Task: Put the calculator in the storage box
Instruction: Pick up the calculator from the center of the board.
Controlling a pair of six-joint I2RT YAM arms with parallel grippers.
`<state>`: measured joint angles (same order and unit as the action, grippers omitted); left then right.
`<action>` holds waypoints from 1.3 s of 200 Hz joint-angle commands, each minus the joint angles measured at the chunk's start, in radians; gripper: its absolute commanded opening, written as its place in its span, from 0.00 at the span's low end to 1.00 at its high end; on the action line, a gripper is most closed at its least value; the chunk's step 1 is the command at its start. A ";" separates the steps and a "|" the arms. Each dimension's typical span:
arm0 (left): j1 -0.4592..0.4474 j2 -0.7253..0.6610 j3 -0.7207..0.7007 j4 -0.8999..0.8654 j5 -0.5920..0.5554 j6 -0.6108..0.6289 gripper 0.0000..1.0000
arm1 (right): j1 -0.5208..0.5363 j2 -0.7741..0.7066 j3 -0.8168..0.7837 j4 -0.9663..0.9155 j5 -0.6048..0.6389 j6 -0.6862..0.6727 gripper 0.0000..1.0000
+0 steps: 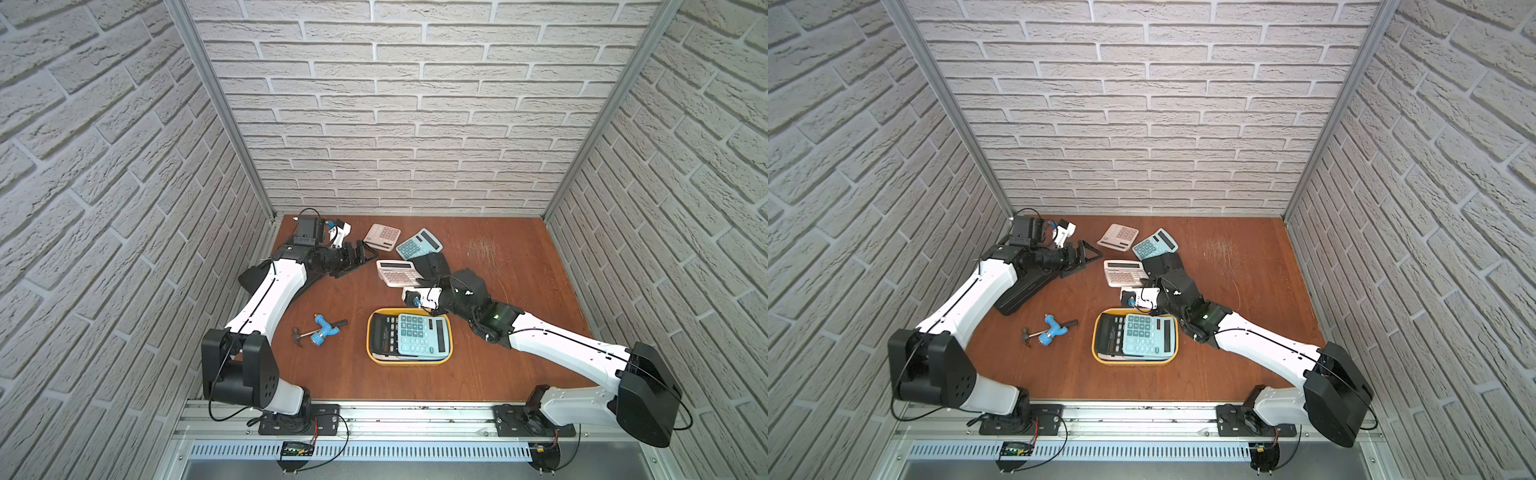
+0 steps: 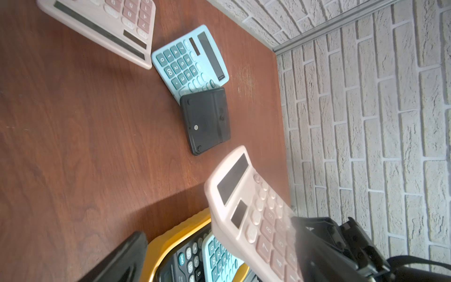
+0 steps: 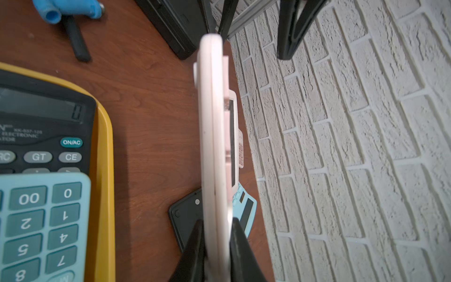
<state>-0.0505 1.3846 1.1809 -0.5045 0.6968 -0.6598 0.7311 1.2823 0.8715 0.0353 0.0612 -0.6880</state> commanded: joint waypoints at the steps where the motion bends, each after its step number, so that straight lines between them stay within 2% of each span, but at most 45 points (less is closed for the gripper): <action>1: 0.005 0.042 0.051 -0.065 0.058 0.086 0.98 | 0.020 0.001 -0.020 0.133 0.051 -0.209 0.03; 43: 0.006 0.105 0.065 -0.054 0.122 0.107 0.98 | 0.025 0.015 -0.090 0.222 0.015 -0.463 0.03; 60: 0.000 0.112 0.056 -0.042 0.128 0.114 0.95 | 0.024 0.008 -0.125 0.253 -0.003 -0.569 0.03; 81: -0.017 0.126 0.042 -0.029 0.133 0.122 0.91 | 0.023 0.008 -0.144 0.297 -0.022 -0.620 0.03; 114: -0.049 0.157 0.037 -0.007 0.147 0.127 0.88 | 0.016 -0.007 -0.180 0.344 -0.133 -0.703 0.03; 194: -0.061 0.207 0.036 0.019 0.202 0.127 0.67 | -0.015 -0.055 -0.233 0.392 -0.227 -0.726 0.03; 260: -0.059 0.246 0.015 0.094 0.280 0.071 0.68 | -0.023 -0.087 -0.295 0.483 -0.237 -0.707 0.03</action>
<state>-0.1081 1.6142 1.2110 -0.4599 0.9314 -0.5781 0.7139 1.2301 0.5968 0.3920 -0.1562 -1.4059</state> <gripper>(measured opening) 0.679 0.181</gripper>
